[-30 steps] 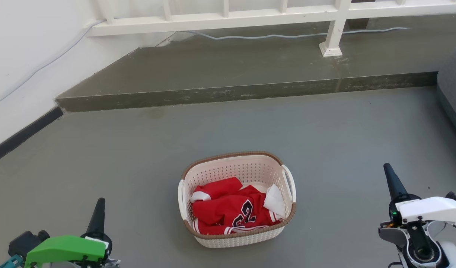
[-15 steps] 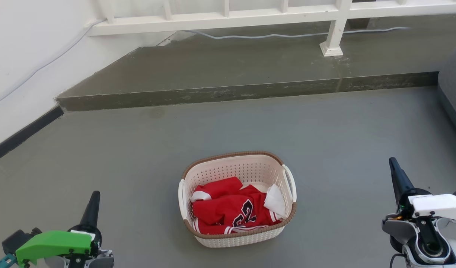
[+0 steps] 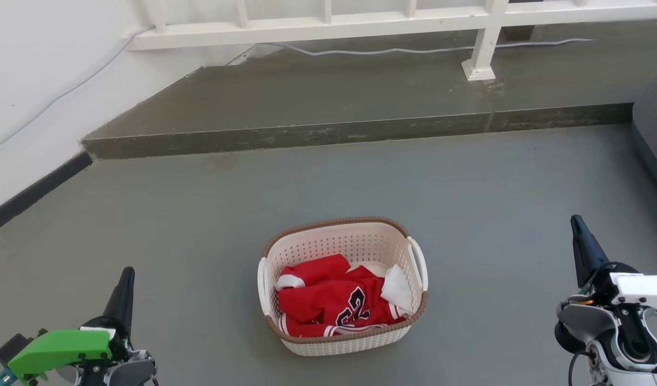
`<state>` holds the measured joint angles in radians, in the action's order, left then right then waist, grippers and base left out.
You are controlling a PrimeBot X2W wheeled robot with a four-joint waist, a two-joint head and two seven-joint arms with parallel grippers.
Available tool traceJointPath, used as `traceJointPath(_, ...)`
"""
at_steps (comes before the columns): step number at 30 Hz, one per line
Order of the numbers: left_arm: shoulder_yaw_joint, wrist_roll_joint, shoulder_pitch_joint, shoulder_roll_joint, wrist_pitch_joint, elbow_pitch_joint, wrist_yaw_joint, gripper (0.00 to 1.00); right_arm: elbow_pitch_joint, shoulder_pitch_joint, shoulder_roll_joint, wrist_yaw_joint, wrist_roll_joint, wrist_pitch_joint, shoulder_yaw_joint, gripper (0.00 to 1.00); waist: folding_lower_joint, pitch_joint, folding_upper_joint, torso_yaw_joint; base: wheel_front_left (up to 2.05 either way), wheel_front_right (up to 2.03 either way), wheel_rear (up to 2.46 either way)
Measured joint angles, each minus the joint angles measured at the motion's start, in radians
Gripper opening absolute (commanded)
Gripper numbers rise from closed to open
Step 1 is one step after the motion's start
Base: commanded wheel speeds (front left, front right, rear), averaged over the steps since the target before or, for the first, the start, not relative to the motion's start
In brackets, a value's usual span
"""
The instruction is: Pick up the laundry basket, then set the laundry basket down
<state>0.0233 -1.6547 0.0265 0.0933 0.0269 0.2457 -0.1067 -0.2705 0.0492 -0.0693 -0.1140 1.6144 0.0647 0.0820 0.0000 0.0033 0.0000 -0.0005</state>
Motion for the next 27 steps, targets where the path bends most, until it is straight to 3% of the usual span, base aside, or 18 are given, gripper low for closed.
traceJointPath(27,-0.01,-0.023,0.015,0.0,0.009,0.015,-0.009,0.0,-0.007,0.006,0.003,0.0,0.025,0.007,0.008,0.0,0.0,0.0,0.0,0.0,0.0,0.0,0.0)
